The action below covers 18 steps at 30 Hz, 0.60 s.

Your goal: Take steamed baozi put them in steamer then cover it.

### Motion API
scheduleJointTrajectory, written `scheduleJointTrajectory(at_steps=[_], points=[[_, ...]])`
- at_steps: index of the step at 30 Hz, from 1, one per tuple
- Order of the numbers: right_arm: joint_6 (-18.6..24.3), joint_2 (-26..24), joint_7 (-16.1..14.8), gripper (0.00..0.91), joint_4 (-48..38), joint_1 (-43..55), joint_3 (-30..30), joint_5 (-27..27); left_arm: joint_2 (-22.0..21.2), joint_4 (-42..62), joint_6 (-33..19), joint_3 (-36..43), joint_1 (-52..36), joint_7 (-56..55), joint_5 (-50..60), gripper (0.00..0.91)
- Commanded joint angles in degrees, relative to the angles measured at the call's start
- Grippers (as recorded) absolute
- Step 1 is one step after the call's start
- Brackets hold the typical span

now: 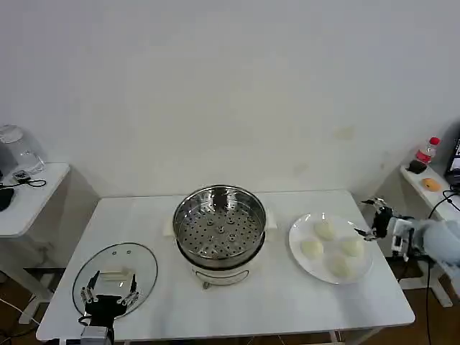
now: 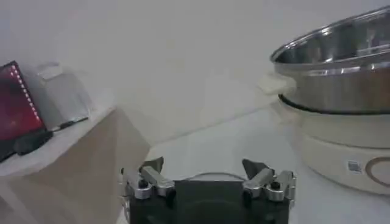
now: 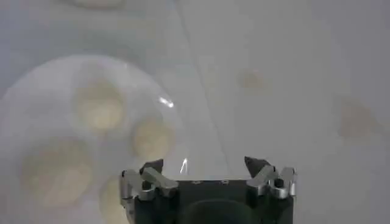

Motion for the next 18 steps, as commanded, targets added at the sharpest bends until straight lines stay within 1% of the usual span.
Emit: scheduleJointTrajectory(at_steps=[1, 2, 3, 4, 5, 6, 7, 8, 9, 11, 14, 18], points=[[4.2, -1.0, -12.8, 0.907, -10.1, 21.1, -18.9, -3.3, 0.1, 0.1, 0.3, -0.1, -0.1, 0.6, 0.6, 0.907], [4.4, -0.5, -13.0, 0.907, -11.1, 22.1, -20.8, -3.2, 0.1, 0.1, 0.3, -0.1, -0.2, 0.6, 0.6, 0.907], [5.1, 2.0, -14.4, 0.907, -13.0, 23.8, -23.4, -3.2, 0.1, 0.1, 0.4, -0.1, -0.4, 0.6, 0.8, 0.907], [5.3, 2.2, -15.0, 0.907, -14.5, 24.9, -24.4, -3.2, 0.1, 0.1, 0.4, -0.1, -0.5, 0.6, 0.9, 0.907], [5.6, 4.7, -16.0, 0.907, -16.5, 26.6, -26.6, -3.0, 0.1, 0.1, 0.5, -0.1, -0.6, 0.7, 1.0, 0.907], [5.8, 5.7, -16.5, 0.907, -18.8, 27.7, -27.8, -3.0, 0.1, 0.1, 0.5, -0.1, -0.8, 0.7, 1.0, 0.907], [6.3, 7.9, -16.7, 0.907, -21.3, 28.8, -29.3, -3.4, 0.1, 0.1, 0.6, -0.1, -1.0, 0.7, 1.0, 0.907], [6.7, 8.9, -16.8, 0.907, -22.5, 29.3, -29.9, -3.8, 0.1, 0.2, 0.6, 0.0, -1.1, 0.7, 1.0, 0.907], [6.9, 11.2, -17.0, 0.907, -24.6, 29.8, -30.3, -4.2, 0.1, 0.3, 0.6, 0.0, -1.4, 0.8, 1.2, 0.907], [7.3, 14.2, -17.0, 0.907, -27.3, 30.3, -31.3, -4.2, 0.2, 0.3, 0.7, -0.1, -1.7, 0.8, 1.3, 0.907], [7.5, 17.8, -16.5, 0.907, -30.4, 30.5, -31.9, -4.4, 0.4, 0.3, 0.7, -0.1, -1.8, 1.0, 1.4, 0.907], [7.5, 20.7, -16.2, 0.907, -32.9, 30.4, -31.2, -4.9, 0.4, 0.1, 0.7, -0.5, -1.8, 1.2, 1.6, 0.907]])
